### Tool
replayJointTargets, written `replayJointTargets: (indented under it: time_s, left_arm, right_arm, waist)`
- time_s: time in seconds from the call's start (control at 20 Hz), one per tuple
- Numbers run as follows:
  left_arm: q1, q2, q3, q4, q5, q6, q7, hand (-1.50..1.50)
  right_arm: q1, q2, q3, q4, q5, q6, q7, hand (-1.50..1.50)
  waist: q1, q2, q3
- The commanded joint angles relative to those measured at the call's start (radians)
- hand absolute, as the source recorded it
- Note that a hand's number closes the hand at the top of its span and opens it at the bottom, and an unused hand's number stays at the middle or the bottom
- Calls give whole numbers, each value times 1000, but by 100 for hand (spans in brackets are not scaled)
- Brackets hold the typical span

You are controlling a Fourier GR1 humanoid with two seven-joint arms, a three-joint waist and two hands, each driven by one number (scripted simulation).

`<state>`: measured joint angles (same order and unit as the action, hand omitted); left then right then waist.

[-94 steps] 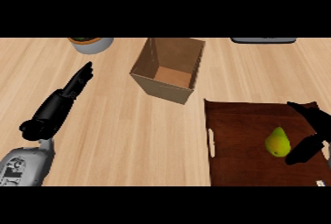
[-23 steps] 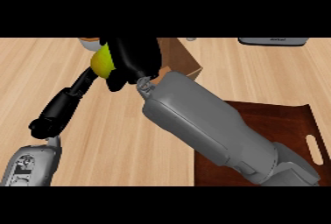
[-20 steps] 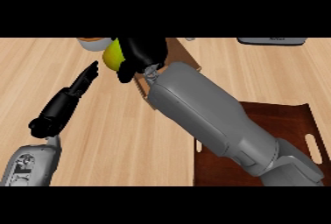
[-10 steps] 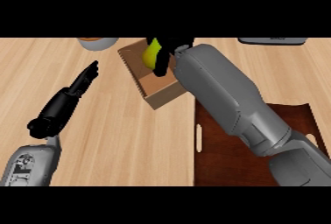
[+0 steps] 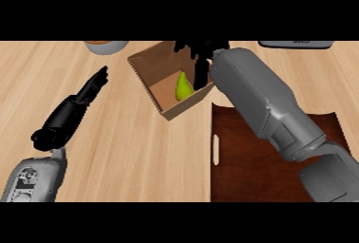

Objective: Pick the pear from the tray and place it in the cardboard box

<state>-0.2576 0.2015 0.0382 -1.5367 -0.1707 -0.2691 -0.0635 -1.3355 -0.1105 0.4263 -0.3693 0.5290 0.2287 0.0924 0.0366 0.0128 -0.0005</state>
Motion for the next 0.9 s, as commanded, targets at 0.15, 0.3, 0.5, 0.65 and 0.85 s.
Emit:
replayJointTargets:
  time_s: [0.15, 0.3, 0.5, 0.65, 0.85]
  left_arm:
    - [-6, -13, -7, -4, -9, 11, 14, 0]
    - [4, 4, 10, -8, 9, -6, 10, 0]
    - [5, -2, 3, -10, -2, 2, 6, 0]
    - [3, -7, 6, 6, 1, 2, -3, 0]
    - [-16, -11, -11, -10, -22, 13, 13, 0]
  right_arm:
    - [12, 19, -179, -49, -141, -136, -193, -150]
    - [18, 19, -387, -83, -341, -165, -224, -150]
    - [60, 47, -548, -58, -484, -241, -210, -150]
    - [63, -7, -602, -22, -522, -217, -218, -150]
    - [76, -93, -654, 48, -538, -216, -313, -150]
  waist:
    - [-3, -1, 2]
    - [-4, 0, 5]
    - [-5, 1, 3]
    - [-8, -1, 1]
    - [6, 6, 1]
